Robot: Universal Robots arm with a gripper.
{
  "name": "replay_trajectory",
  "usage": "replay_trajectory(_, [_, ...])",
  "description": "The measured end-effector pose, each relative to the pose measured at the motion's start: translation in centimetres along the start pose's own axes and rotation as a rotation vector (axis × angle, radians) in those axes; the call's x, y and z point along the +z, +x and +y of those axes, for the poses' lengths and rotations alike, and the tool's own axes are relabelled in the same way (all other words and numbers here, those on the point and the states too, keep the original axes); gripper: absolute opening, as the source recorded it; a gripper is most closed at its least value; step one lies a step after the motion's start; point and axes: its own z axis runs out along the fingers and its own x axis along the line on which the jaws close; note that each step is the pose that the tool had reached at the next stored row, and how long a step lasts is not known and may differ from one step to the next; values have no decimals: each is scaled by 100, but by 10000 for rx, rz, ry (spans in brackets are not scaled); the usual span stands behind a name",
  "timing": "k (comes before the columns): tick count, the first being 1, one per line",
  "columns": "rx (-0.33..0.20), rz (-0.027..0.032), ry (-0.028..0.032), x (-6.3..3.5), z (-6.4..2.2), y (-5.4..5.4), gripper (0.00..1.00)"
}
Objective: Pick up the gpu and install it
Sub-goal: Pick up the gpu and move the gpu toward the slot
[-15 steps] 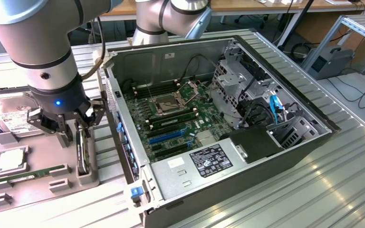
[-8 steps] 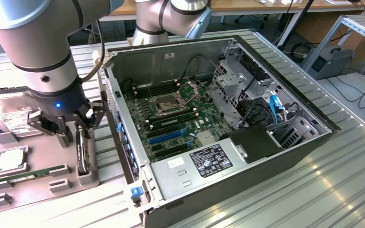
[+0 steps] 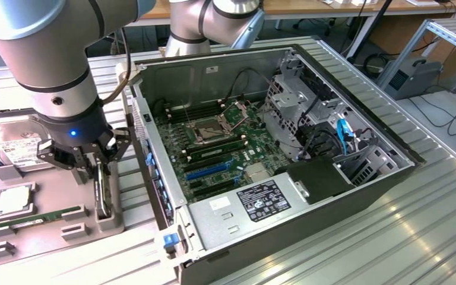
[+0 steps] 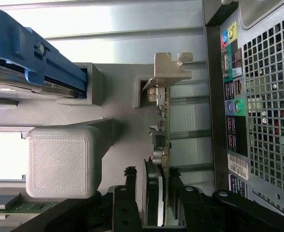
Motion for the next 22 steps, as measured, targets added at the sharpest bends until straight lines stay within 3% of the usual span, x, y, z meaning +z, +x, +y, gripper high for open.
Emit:
replay_trajectory(2, [1,1,0,0,0,0,28])
replay_trajectory(22, [0,-3,-7,-2,0,0,27])
